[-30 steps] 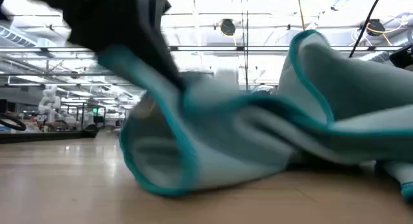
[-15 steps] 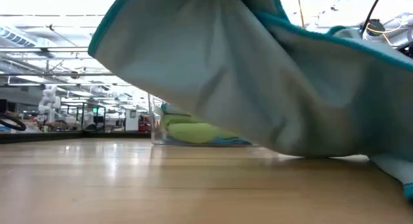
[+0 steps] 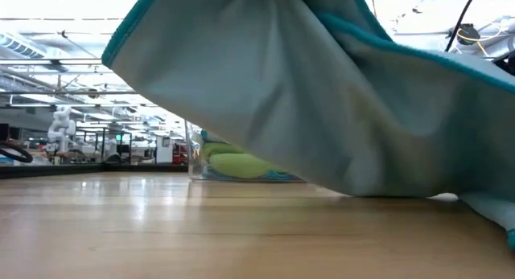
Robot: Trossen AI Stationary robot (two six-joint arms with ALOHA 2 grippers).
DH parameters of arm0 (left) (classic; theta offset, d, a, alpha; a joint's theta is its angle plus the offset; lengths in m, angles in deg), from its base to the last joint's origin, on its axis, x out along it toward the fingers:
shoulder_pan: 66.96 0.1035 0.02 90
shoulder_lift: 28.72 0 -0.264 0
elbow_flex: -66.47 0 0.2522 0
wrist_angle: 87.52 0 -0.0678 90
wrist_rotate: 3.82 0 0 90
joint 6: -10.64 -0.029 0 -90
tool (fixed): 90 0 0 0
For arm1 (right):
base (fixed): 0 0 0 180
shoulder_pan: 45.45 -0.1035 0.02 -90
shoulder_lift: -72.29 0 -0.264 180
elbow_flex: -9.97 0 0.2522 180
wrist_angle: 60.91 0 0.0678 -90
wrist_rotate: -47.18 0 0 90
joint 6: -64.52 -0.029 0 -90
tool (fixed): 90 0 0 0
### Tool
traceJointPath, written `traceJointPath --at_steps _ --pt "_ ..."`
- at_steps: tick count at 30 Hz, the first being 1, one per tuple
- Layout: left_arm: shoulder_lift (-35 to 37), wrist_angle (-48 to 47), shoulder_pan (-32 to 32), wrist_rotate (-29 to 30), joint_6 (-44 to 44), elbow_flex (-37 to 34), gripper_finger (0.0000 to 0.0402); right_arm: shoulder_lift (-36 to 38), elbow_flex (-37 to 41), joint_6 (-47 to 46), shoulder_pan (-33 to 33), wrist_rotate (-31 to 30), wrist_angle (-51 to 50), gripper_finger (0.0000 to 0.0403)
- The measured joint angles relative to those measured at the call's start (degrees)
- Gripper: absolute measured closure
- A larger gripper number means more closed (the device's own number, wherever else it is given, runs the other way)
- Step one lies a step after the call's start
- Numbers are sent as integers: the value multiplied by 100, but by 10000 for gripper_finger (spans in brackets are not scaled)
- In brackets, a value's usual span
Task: Fold microfiber towels
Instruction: Fold the blue microfiber cloth
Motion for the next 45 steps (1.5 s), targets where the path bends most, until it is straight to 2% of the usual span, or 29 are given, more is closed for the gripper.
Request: traceJointPath --at_steps 7,18,36,41,45 --pt "0 -4 7 -191 16 0 396 2 0 -423 0 -36 -2 213" --pt "0 -4 7 -260 148 0 394 2 -2 -409 0 -107 -108 213" --pt "0 12 -46 -315 150 0 397 2 -2 -1001 -49 -115 -652 211" --pt "0 16 -42 -315 152 0 385 -65 -2 -1301 -96 224 -610 189" --pt "0 20 -46 -315 150 0 396 -279 -2 -1657 -127 243 -627 154"
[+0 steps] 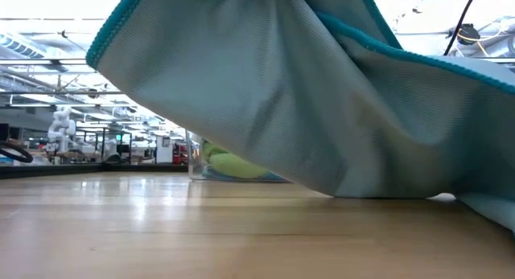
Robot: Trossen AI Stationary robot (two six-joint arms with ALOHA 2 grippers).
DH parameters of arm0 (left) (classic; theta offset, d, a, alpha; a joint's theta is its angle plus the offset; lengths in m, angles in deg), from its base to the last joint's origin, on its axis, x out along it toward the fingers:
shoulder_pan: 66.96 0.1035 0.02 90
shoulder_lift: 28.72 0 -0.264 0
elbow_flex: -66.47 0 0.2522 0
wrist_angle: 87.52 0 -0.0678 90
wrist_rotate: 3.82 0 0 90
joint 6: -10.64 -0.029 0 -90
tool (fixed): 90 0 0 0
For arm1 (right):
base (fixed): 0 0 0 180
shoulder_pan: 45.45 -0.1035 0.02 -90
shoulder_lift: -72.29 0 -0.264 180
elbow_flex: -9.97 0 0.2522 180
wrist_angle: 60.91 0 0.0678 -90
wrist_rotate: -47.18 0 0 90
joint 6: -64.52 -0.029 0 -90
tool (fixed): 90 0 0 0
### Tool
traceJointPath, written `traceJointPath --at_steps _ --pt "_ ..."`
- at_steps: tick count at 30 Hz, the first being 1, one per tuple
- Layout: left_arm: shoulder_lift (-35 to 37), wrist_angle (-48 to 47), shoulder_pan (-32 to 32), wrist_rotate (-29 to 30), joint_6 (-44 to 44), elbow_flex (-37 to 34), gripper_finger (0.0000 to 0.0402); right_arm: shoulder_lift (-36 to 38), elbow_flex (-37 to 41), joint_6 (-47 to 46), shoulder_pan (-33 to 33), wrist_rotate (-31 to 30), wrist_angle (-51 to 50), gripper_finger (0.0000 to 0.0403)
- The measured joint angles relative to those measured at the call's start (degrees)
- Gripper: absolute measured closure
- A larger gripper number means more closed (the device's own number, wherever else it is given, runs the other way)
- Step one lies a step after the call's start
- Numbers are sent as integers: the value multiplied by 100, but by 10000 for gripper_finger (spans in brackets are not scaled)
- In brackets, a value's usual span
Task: Fold microfiber towels
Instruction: Fold the blue microfiber cloth
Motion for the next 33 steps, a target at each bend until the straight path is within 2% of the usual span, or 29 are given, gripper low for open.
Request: traceJointPath --at_steps 7,12,18,23,31,33 --pt "0 0 2 0 49 0 385 -551 -3 -172 -1 709 69 116" --pt "0 -1 2 0 31 0 396 -756 -11 141 2 674 348 119" --pt "0 0 2 0 42 0 382 -909 4 850 11 715 774 140" --pt "0 0 2 0 39 0 396 -1075 -7 1086 35 575 739 204" --pt "0 0 2 0 63 0 372 -1079 -13 1696 205 675 704 381" --pt "0 -1 2 0 58 0 372 -1033 -11 1855 205 653 683 392"
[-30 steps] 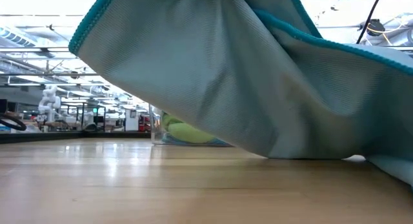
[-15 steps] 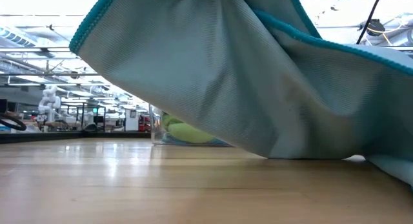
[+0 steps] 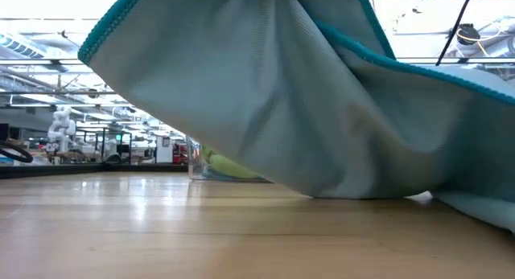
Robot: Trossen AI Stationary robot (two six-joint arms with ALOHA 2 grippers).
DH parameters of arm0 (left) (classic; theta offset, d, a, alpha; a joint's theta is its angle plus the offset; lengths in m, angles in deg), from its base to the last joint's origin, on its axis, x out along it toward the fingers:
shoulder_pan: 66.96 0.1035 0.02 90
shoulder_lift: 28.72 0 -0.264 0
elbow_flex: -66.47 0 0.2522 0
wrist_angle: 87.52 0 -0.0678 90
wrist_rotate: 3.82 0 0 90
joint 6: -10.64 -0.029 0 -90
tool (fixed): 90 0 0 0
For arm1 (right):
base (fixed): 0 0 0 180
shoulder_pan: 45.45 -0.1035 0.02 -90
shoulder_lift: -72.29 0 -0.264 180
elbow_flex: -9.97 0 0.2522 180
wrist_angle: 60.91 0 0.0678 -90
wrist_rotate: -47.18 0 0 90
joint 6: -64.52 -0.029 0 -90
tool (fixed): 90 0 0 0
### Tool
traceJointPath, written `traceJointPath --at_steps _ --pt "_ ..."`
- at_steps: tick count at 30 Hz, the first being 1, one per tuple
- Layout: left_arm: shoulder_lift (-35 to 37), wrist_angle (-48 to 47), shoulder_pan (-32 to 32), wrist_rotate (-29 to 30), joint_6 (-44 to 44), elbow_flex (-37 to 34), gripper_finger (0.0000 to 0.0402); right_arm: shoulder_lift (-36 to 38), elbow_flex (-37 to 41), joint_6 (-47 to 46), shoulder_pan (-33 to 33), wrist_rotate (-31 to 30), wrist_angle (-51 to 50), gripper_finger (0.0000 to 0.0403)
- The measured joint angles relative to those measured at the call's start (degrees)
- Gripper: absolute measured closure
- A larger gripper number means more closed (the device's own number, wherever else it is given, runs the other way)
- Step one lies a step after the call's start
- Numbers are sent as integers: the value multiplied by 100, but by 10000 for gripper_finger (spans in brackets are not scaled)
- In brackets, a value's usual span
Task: Fold microfiber towels
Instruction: Fold the blue microfiber cloth
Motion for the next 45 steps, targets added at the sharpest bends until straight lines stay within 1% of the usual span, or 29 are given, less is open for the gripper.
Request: traceJointPath --at_steps 3,6,11,14,17,20,23,26,28,31,33,37,39,40,42,43,45 --pt "0 1 0 0 -41 0 370 163 17 97 -1 -114 -118 394" --pt "-55 28 0 19 81 0 358 428 26 376 -4 -365 -121 399" --pt "-376 21 2 204 240 0 308 890 22 757 -3 -820 -281 400" --pt "-550 38 18 326 269 0 276 1077 20 819 -3 -895 -363 400" --pt "-627 167 24 318 370 -3 255 1174 20 875 -4 -989 -427 401" --pt "-629 720 -28 16 217 -4 249 1200 20 962 -4 -1004 -459 401" --pt "-629 1226 -236 -304 -411 -2 248 1203 20 1093 -4 -1157 -436 402" --pt "-755 1396 -411 -266 -807 11 247 1211 20 1217 49 -1177 -374 402" --pt "-895 1313 -474 -245 -1093 0 247 1213 20 1294 99 -1171 -286 402" --pt "-1137 1309 -461 -561 -1394 129 247 1215 17 1303 152 -1159 -277 402" --pt "-1309 1186 -407 -663 -1461 370 247 1217 16 1303 182 -1153 -272 402" --pt "-1585 384 -208 -847 -1465 964 247 1217 16 1303 186 -1144 -266 401" --pt "-1661 2 -102 -1092 -1459 1207 247 1217 16 1303 186 -1137 -267 400" --pt "-1698 -103 -43 -1310 -1423 1300 247 1217 15 1300 186 -1134 -264 400" --pt "-1775 -37 71 -1819 -1210 1418 247 1217 14 1282 186 -1132 -272 399" --pt "-1787 -100 107 -1975 -1116 1423 247 1217 13 1282 186 -1132 -270 399" --pt "-1814 -197 186 -2063 -1017 1419 247 1217 13 1262 181 -1119 -278 399"
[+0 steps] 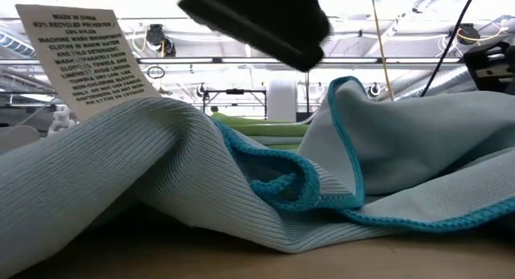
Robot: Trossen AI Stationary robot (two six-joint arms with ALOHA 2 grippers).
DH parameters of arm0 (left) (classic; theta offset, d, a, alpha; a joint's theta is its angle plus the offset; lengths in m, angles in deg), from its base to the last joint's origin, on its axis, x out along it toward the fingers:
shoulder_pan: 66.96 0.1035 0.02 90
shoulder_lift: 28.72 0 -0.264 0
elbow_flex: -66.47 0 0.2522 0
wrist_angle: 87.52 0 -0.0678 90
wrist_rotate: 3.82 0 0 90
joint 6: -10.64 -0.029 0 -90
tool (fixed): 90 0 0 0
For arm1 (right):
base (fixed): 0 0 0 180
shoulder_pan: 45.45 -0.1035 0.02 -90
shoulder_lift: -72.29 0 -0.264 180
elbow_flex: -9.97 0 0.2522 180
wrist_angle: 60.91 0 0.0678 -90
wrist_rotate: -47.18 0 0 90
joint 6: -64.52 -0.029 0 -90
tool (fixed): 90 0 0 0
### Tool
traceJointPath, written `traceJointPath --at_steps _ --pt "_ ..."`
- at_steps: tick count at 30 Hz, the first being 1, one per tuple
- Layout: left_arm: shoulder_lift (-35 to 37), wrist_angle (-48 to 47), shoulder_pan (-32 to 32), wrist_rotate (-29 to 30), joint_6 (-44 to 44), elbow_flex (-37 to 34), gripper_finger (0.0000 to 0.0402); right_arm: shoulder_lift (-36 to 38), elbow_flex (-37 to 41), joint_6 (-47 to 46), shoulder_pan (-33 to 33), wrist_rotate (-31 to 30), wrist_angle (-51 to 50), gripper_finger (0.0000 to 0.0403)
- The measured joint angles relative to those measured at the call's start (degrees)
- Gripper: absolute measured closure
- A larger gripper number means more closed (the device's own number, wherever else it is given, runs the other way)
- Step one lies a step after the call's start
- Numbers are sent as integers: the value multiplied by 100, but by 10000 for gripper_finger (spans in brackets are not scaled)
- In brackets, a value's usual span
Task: Fold microfiber towels
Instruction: Fold the blue microfiber cloth
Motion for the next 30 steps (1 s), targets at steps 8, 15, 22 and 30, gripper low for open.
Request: traceJointPath --at_steps 8,15,22,30 --pt "-169 -256 77 -28 297 -3 212 1 0 -22 -6 141 4 400" --pt "-310 -433 61 195 -134 0 156 0 -2 -24 -6 140 6 399" --pt "-302 -411 56 148 -296 2 200 2 -4 -2 -6 140 27 398" --pt "-260 177 33 350 -594 2 387 2 -4 37 -6 127 48 397"
